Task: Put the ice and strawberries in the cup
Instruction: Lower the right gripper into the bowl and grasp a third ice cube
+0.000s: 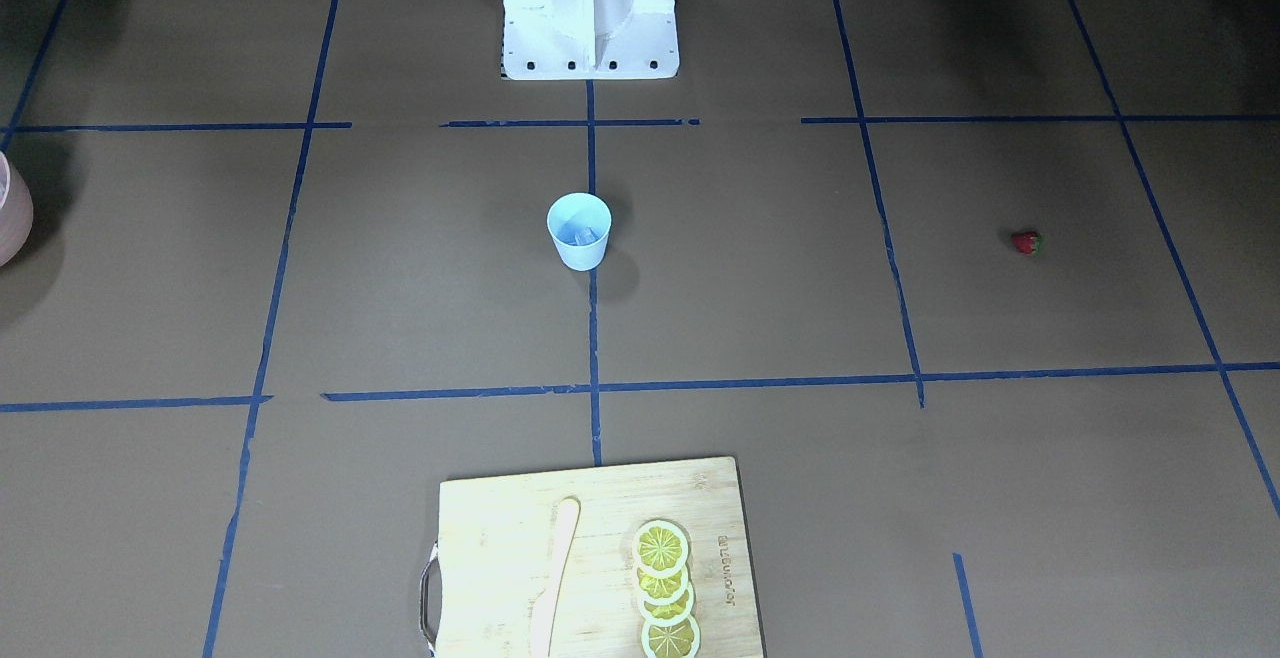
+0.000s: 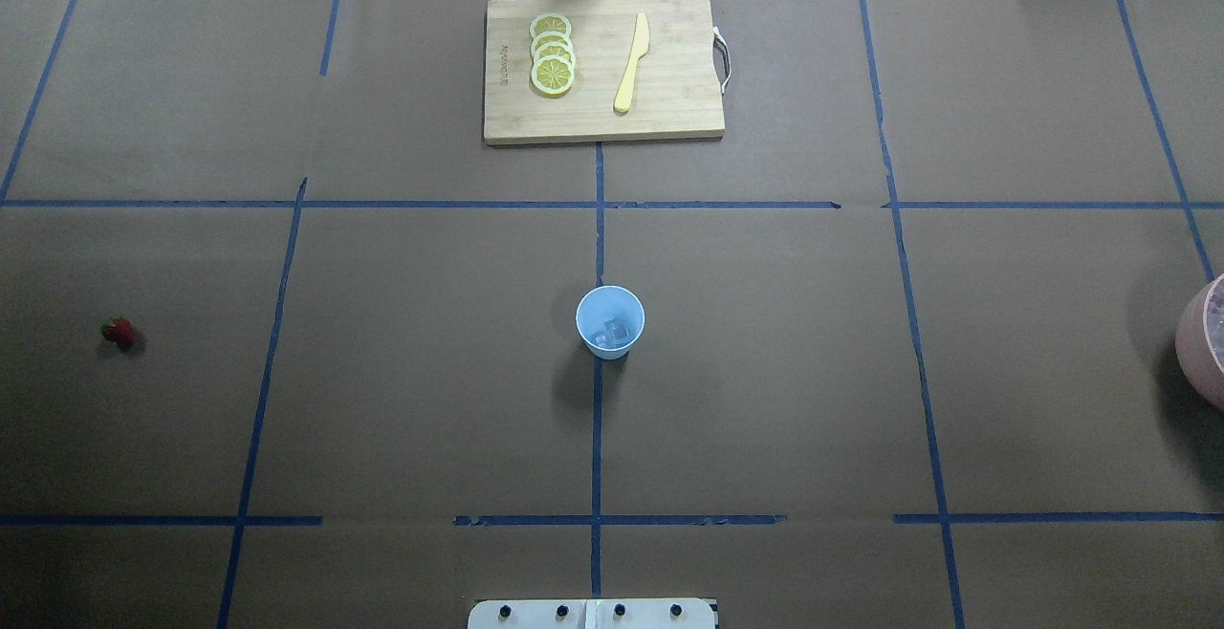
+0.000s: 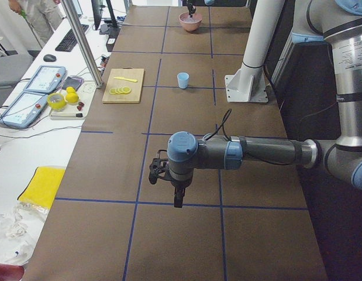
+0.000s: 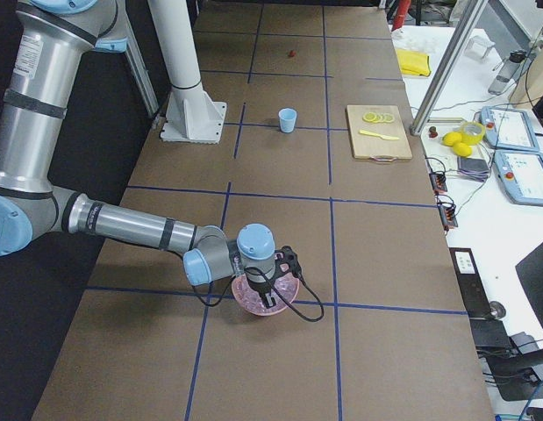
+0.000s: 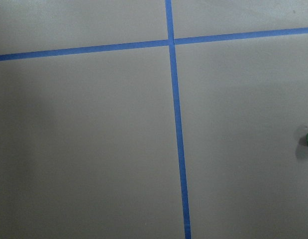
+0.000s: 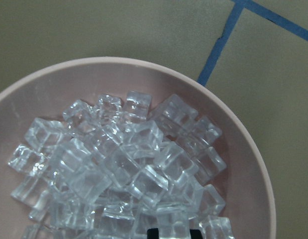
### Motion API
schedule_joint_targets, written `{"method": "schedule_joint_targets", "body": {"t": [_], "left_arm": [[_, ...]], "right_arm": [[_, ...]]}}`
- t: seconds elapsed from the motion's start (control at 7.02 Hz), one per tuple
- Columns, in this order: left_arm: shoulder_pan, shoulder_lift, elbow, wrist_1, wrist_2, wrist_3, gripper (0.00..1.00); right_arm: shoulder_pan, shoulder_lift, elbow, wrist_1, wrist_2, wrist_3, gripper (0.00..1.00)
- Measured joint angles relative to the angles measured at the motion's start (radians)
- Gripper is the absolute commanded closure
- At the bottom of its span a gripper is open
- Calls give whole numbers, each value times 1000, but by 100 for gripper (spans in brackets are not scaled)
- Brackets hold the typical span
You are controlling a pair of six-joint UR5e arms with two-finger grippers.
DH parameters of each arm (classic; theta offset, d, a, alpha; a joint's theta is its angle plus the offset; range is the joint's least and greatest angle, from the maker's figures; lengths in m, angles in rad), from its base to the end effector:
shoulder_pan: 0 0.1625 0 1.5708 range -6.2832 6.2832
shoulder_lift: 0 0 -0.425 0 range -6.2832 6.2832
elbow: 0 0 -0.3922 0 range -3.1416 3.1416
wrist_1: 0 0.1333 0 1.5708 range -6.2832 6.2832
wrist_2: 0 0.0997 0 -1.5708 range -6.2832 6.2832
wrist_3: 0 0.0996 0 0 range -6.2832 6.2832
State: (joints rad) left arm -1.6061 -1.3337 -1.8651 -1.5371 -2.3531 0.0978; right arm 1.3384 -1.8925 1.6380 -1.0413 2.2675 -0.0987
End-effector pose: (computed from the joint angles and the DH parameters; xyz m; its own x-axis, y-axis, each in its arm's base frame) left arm -0.0769 -0.3906 0.6215 0.7095 0.0891 -0.6991 -0.0342 0.9952 0.0922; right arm -0.0158 -0.3681 0.7109 0.6809 -0.4368 0.5878 0.2902 0.8979 0.3311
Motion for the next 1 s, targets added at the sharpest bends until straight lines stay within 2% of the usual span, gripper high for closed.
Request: {"method": "schedule_joint_targets", "body": {"t": [0.28, 0.43, 0.71, 0.85, 1.0], "left_arm": [[0, 0, 0, 0, 0, 0, 0], [0, 0, 0, 0, 0, 0, 0], [0, 1, 0, 0, 0, 0, 0], [0, 1, 0, 0, 0, 0, 0], [0, 1, -1, 0, 0, 0, 0]], "right_arm": [[34, 4, 58, -32, 33, 2, 100], [57, 20, 125, -120, 50, 2, 100], [77, 121, 342, -487, 57, 14, 100], [80, 206, 423, -667, 57, 43, 100], [73, 298, 465, -786, 55, 117, 100]]}}
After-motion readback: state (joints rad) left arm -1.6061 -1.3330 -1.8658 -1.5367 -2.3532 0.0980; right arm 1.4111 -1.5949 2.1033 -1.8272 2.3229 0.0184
